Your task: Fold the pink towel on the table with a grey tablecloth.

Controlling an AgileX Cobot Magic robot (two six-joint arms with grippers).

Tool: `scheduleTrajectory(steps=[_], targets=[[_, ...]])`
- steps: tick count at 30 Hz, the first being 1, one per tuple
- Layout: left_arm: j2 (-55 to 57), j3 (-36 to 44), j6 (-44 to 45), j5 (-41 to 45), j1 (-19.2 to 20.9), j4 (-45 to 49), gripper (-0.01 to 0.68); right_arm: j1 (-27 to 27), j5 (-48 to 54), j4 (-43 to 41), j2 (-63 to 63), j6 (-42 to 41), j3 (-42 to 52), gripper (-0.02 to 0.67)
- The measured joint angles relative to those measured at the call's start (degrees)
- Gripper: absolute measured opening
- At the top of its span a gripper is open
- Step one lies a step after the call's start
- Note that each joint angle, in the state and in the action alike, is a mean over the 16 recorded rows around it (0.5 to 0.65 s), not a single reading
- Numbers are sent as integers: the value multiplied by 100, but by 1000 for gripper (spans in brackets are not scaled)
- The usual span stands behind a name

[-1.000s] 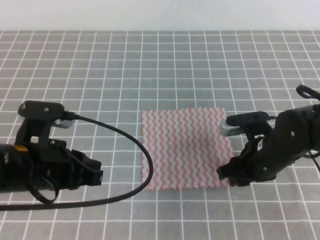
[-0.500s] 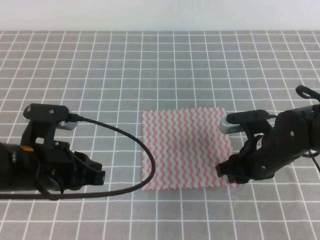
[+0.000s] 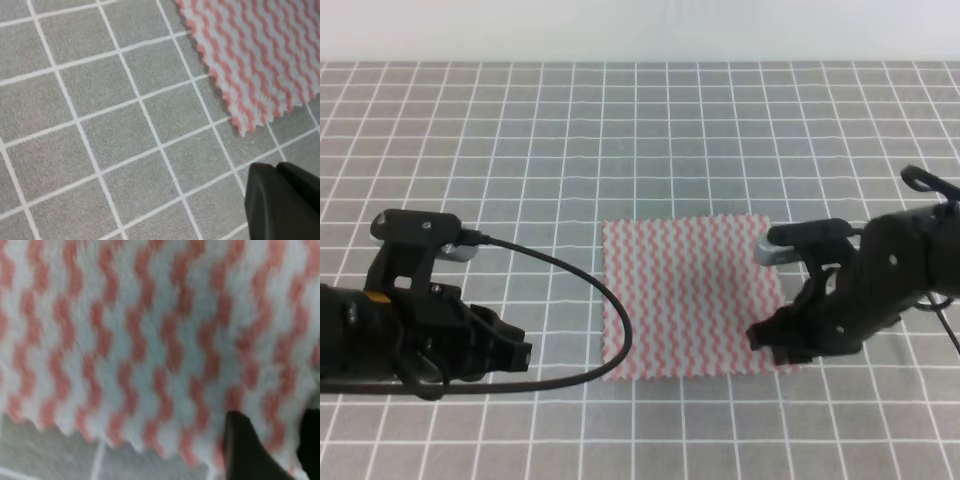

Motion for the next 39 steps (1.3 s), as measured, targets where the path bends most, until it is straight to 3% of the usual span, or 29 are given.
scheduleTrajectory(steps=[8, 13, 20, 26, 33, 39], targets=[[22, -4, 577, 51, -6, 42, 17, -5, 461, -80, -2, -81, -547, 58], [11, -5, 1107, 115, -70, 59, 78, -5, 831, -221, 0, -129, -813, 1], [32, -6, 1627, 172, -216, 56, 213, -2, 1316, -405, 15, -128, -928, 52], [22, -5, 1725, 178, -323, 13, 302, -1, 1566, -461, 24, -15, -901, 163], [16, -5, 1712, 184, -347, -48, 334, 0, 1499, -318, 113, 133, -807, 262], [16, -5, 1701, 197, -347, -90, 336, 1, 1333, -162, 264, 194, -729, 270]])
